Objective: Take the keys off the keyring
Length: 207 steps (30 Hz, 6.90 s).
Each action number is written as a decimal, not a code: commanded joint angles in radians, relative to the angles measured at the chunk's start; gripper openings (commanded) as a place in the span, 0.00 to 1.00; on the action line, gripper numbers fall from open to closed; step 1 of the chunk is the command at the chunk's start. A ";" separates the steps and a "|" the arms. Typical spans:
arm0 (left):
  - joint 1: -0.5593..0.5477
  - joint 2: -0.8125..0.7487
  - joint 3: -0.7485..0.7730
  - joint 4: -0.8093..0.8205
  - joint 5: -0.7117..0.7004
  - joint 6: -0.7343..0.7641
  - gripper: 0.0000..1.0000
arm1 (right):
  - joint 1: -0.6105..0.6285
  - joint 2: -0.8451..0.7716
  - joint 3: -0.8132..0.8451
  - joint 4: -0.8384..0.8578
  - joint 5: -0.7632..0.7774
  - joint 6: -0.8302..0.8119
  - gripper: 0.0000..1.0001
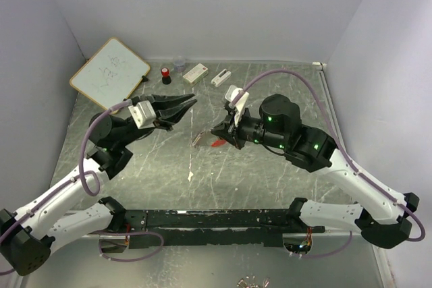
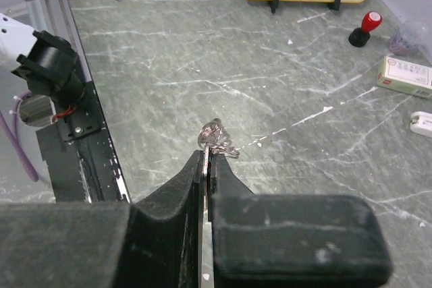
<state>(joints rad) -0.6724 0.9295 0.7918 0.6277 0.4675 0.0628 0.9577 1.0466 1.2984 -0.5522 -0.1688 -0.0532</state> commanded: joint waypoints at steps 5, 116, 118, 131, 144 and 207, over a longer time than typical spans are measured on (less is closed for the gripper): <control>0.248 0.085 -0.085 0.367 0.389 -0.308 0.32 | 0.004 -0.055 0.041 0.009 -0.064 0.002 0.00; -0.014 0.282 0.018 0.549 0.707 -0.448 0.37 | 0.004 -0.096 0.019 0.045 -0.139 0.021 0.00; -0.014 0.286 0.022 0.549 0.708 -0.450 0.35 | 0.004 -0.093 0.020 0.045 -0.136 0.021 0.00; -0.015 0.257 0.057 0.297 0.640 -0.272 0.07 | 0.005 -0.082 0.032 0.055 -0.133 0.016 0.00; -0.014 0.245 0.177 -0.071 0.408 -0.036 0.07 | 0.005 -0.046 0.065 0.061 -0.234 0.016 0.00; 0.309 0.850 0.119 -0.277 -0.200 0.014 0.99 | -0.722 0.814 -0.178 0.580 0.093 0.327 0.20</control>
<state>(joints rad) -0.3702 1.8271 0.8818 0.4583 0.3664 0.0319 0.2401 1.8416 1.0840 -0.0071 -0.1043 0.2840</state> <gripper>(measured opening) 0.960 0.163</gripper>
